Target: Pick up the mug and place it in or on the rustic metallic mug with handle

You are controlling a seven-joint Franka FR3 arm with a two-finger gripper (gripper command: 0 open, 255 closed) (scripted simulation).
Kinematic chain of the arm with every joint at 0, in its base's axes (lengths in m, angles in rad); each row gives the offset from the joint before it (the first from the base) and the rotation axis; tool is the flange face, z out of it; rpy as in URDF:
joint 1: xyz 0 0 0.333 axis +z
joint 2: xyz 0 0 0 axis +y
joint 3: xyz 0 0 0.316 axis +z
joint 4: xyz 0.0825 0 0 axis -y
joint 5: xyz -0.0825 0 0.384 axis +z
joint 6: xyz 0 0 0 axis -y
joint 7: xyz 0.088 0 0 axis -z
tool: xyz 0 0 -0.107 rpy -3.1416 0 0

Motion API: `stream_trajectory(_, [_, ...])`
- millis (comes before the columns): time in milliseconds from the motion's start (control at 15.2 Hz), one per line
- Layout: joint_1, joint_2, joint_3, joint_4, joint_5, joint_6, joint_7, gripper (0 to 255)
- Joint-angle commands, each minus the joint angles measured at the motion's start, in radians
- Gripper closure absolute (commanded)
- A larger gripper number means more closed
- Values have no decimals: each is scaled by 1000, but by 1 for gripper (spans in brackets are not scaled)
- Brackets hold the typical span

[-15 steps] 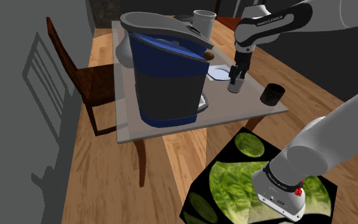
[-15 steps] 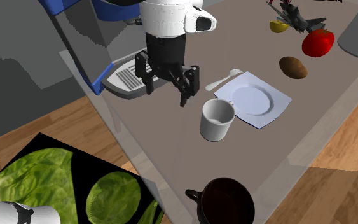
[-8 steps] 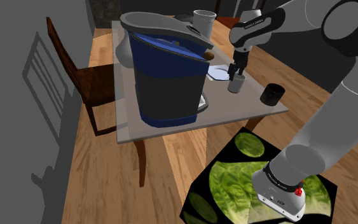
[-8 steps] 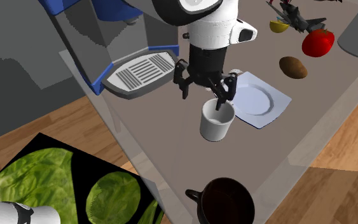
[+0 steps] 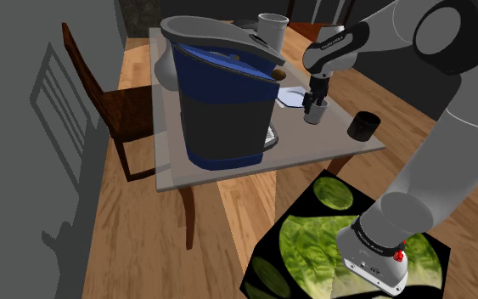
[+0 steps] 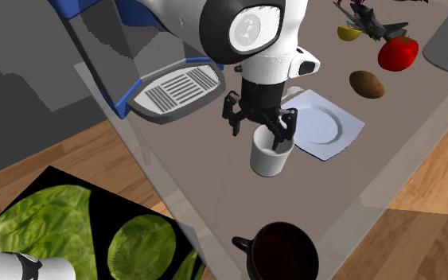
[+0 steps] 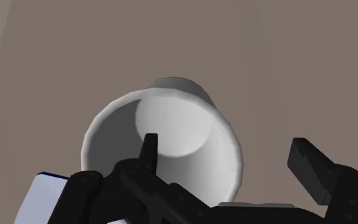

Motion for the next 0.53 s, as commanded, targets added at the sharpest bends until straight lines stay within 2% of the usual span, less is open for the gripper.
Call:
stream_trajectory(0, [-1, 5, 0, -7, 2, 12, -1, 0])
stream_trajectory(396, [-1, 5, 0, -7, 2, 11, -1, 0])
stream_trajectory(462, [-1, 5, 0, -7, 2, 11, -1, 255])
